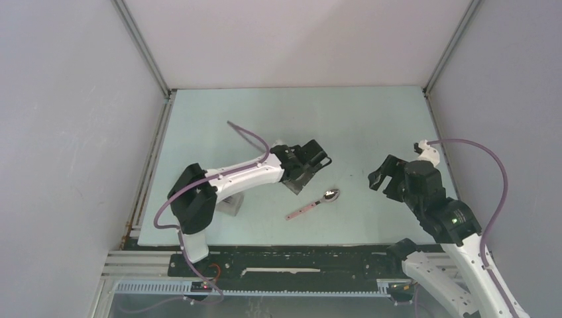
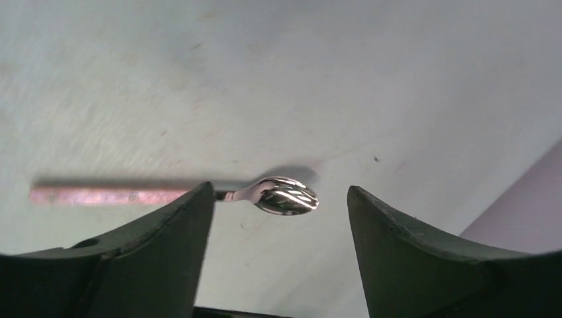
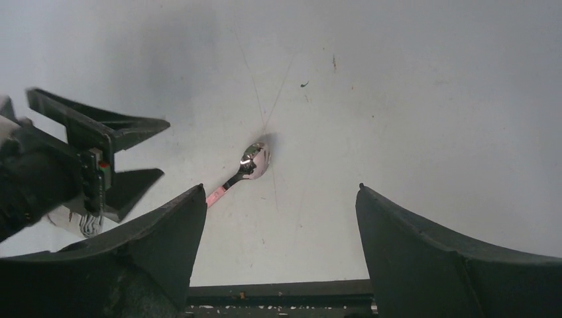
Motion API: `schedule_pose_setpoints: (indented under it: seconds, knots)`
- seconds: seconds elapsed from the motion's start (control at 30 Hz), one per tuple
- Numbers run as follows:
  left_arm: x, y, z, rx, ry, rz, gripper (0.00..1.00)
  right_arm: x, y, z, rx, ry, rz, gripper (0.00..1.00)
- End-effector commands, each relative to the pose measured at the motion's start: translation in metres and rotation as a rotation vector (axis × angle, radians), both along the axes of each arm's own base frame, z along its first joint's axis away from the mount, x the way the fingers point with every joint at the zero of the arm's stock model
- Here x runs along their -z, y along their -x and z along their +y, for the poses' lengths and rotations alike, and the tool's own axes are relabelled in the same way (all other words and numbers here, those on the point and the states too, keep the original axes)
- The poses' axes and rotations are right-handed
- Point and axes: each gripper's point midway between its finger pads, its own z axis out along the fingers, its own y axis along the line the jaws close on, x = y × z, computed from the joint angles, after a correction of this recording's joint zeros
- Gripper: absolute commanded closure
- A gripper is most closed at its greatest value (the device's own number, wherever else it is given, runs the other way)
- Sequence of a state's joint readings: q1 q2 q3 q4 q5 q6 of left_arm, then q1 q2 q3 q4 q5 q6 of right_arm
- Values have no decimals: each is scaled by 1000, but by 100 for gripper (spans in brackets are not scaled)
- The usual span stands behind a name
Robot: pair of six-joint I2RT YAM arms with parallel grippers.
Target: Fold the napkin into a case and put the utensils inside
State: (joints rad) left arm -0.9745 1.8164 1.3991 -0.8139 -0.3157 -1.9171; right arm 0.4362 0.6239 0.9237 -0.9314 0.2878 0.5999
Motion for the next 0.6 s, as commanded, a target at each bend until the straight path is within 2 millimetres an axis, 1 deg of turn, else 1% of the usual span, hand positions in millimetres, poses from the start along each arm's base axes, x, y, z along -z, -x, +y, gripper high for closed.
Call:
schedule_pose_setpoints:
  seconds: [0.0,0.03,0.07,0.1,0.13,0.17,0.2,0.23,0.27,0.33,0.37,0.43,0.47,0.57]
  knots:
    - [-47,-16,-20,696,-339,-373,20,-12,-2,-4,4,-8,-54,10]
    - [-51,-7,-30,874,-391,-423,20,-12,-2,-5,4,-16,-55,10]
    - [-51,3,-43,1045,-400,-454,20,-14,-1,-6,5,-20,-60,10]
    - [-47,15,-53,1233,-384,-469,20,-15,-1,-9,18,-21,-61,10]
    - [-39,24,-53,1365,-410,-441,19,-17,1,-12,31,-23,-63,11]
    - [-35,24,-46,1451,-480,-410,19,-21,3,-17,49,-26,-72,11]
    - [-30,27,-42,1573,-525,-399,19,-24,5,-20,63,-31,-84,11]
    - [-26,32,-44,1668,-521,-385,19,-28,7,-22,72,-37,-97,11]
    - [-25,32,-44,1720,-545,-377,19,-33,9,-24,81,-47,-114,11]
    - [-18,31,-48,1784,-573,-341,19,-39,14,-27,99,-67,-141,11]
    - [-15,30,-53,1800,-568,-330,20,-42,16,-28,110,-78,-154,11]
    - [-4,36,-65,1849,-531,-302,23,-48,20,-31,125,-97,-176,12]
    - [2,37,-68,1867,-543,-292,24,-49,21,-32,130,-103,-185,12]
    - [17,36,-64,1909,-599,-252,24,-54,24,-37,152,-102,-202,12]
